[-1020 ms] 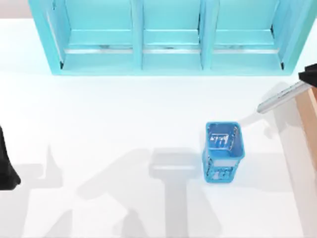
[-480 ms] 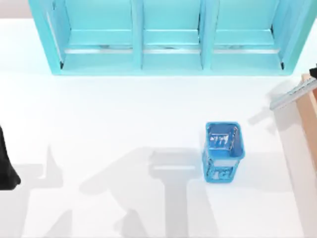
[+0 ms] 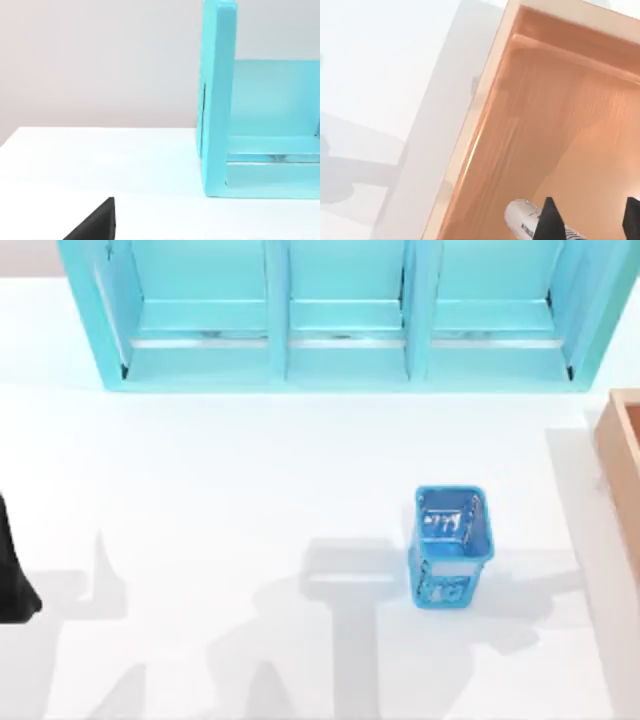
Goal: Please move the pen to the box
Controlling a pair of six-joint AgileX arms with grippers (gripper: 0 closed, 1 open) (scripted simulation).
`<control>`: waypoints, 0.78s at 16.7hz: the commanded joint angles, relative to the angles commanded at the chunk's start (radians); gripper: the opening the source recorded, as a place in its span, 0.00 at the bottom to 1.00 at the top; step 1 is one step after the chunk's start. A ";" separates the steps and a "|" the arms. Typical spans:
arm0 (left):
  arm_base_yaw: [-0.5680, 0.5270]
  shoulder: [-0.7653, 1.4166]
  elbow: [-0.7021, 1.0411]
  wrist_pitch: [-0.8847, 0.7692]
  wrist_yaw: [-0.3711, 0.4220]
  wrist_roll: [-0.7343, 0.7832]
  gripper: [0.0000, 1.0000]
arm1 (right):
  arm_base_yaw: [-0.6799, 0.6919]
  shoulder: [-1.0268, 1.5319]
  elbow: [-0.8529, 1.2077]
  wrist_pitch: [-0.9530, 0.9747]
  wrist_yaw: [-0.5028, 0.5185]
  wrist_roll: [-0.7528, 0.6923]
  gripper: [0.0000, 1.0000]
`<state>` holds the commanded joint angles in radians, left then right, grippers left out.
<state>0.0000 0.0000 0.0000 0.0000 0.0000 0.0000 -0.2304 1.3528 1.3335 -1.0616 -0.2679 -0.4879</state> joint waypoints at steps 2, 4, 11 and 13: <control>0.000 0.000 0.000 0.000 0.000 0.000 1.00 | -0.023 -0.003 0.047 -0.069 0.071 -0.004 0.00; 0.000 0.000 0.000 0.000 0.000 0.000 1.00 | -0.032 -0.005 0.067 -0.096 0.099 -0.007 0.00; 0.000 0.000 0.000 0.000 0.000 0.000 1.00 | -0.019 0.002 0.023 -0.054 0.096 -0.003 0.00; 0.000 0.000 0.000 0.000 0.000 0.000 1.00 | -0.018 0.004 -0.050 0.021 0.098 0.010 0.00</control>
<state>0.0000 0.0000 0.0000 0.0000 0.0000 0.0000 -0.2483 1.3570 1.2839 -1.0405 -0.1698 -0.4775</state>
